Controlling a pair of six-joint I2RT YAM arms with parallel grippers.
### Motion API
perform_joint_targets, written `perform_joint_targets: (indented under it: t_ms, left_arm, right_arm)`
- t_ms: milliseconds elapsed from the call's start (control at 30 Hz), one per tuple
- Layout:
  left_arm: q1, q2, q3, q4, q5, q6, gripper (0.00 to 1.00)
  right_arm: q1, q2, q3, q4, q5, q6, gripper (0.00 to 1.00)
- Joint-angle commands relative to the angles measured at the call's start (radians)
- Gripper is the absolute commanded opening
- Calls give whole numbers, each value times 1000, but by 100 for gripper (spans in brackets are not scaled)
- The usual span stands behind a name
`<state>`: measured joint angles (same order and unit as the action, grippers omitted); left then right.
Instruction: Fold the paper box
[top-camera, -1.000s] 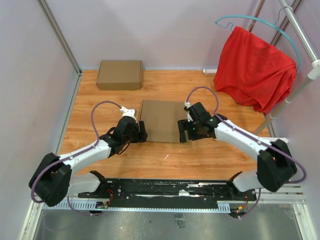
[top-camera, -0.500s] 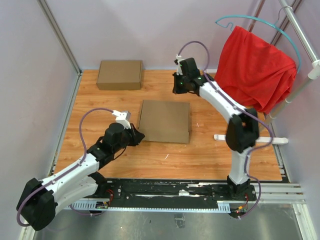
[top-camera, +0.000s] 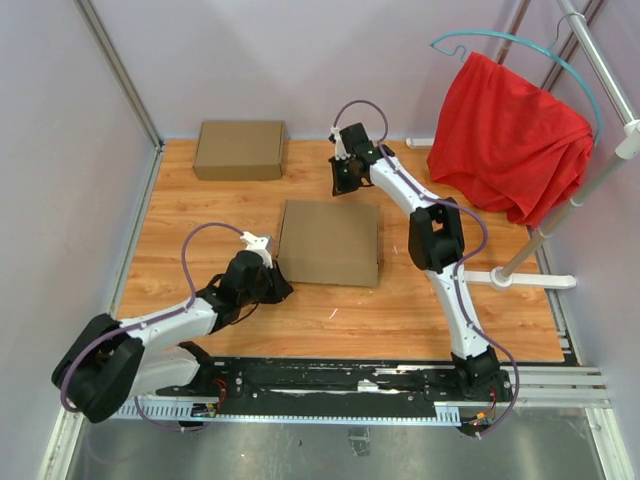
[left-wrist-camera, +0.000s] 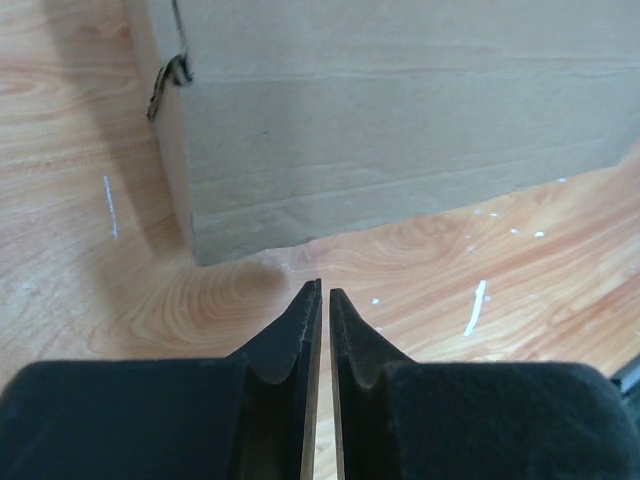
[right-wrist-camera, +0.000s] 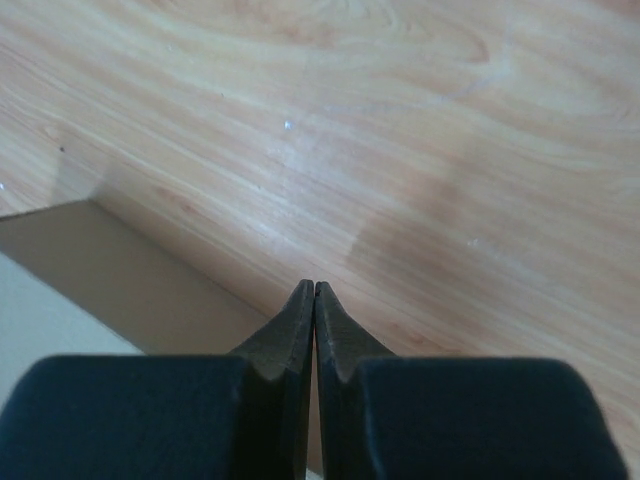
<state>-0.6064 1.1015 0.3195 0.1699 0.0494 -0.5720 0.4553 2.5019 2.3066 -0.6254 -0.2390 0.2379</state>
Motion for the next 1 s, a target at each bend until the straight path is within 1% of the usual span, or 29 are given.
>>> perform_joint_targets:
  t_ms: [0,133,300,367,433,500,600,700,800,900,967]
  left_arm:
    - [-5,95,30,94,-58,23,14]
    - [-6,221,111,130,-111,2,15]
    - [-6,392,253,156,-155,-9,14]
    - [-7,422,283,143,-137,-7,14]
    - [-9,408,271,117,-138,-15,13]
    - [-9,348,227,81,-166,-28,14]
    - [-9,222,160,-4,-185,-35,18]
    - [-9,72,116,-104,-184,-42,23]
    - [-9,-81,79,-168,-161,-48,30]
    - [-9,-210,63,-241,-166,-56,32]
    - [-9,-294,48,-275,-156,-70,32]
  right_arm:
    - [-11,-41,-95,-22,-87,-21,3]
    - [19,-103,-237,-14,-152,-58,3]
    - [122,-200,-416,-19,-160,-132,5]
    - [162,-230,-480,-15,-113,-137,5]
    - [176,-240,-513,-26,-33,-108,5]
    - [162,-245,-524,-32,-18,-78,5]
    - [127,-249,-527,-34,56,-25,6]
    - [78,-272,-531,-49,125,22,6]
    - [43,-338,-591,-14,175,42,6]
    - [23,-415,-675,85,133,27,7]
    - [23,-408,-654,88,61,-2,7]
